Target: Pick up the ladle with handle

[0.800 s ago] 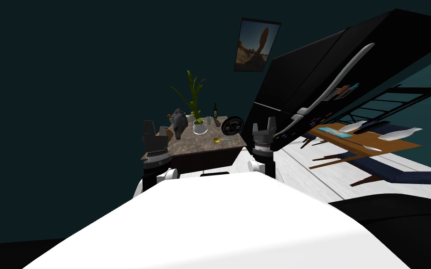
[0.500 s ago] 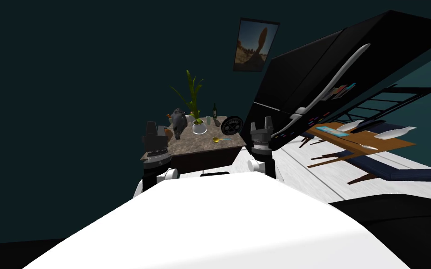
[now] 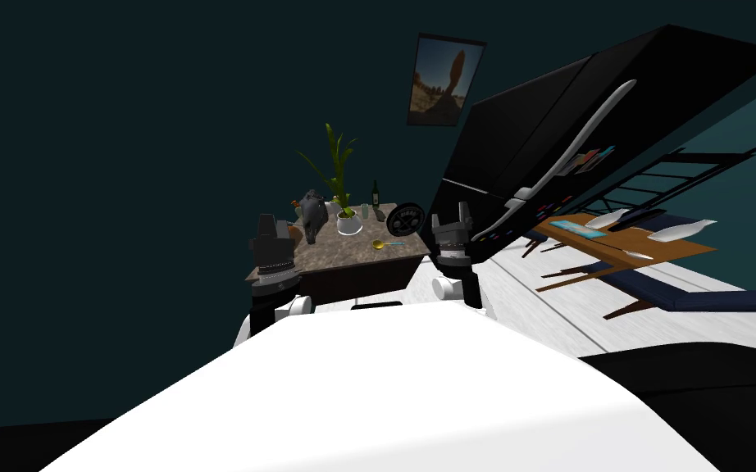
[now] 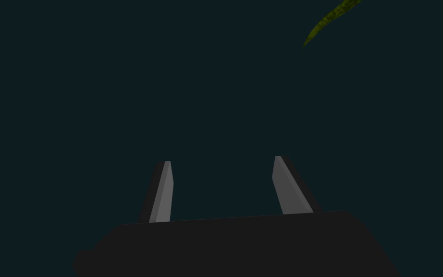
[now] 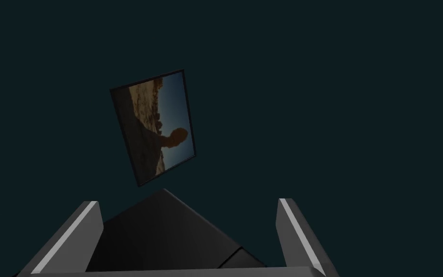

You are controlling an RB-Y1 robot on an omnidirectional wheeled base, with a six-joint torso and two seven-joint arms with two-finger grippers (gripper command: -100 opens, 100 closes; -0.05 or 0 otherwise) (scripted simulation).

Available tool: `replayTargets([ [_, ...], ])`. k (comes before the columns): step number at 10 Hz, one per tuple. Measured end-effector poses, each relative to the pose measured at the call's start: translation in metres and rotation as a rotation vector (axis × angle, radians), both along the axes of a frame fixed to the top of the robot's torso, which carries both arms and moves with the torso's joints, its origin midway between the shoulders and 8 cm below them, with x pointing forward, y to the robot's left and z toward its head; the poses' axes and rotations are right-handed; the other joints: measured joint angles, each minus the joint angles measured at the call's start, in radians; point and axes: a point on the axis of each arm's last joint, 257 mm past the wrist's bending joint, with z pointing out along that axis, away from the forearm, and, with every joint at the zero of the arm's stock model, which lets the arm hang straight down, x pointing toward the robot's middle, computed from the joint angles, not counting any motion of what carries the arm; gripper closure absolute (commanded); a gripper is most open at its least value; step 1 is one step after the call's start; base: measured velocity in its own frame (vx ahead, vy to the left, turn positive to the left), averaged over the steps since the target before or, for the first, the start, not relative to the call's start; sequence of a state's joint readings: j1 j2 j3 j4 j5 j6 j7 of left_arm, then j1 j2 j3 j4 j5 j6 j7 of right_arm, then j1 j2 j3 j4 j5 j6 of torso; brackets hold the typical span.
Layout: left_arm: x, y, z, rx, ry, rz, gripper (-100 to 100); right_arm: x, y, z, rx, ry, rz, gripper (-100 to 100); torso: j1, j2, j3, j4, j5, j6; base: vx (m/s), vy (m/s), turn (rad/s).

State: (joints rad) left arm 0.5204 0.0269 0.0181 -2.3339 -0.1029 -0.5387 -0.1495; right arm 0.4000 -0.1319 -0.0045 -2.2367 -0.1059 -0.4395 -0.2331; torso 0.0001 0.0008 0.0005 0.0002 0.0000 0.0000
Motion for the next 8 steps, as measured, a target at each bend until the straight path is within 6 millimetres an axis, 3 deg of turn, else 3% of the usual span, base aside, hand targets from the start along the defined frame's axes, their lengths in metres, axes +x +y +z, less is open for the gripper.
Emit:
replayTargets([
  [8,0.000,0.000,0.000,0.000,0.000,0.000,0,0.031,0.027,-0.011,0.234,0.104,0.264,-100,0.000,0.000,0.000,0.000,0.000,0.000,-0.012,0.002,-0.013],
])
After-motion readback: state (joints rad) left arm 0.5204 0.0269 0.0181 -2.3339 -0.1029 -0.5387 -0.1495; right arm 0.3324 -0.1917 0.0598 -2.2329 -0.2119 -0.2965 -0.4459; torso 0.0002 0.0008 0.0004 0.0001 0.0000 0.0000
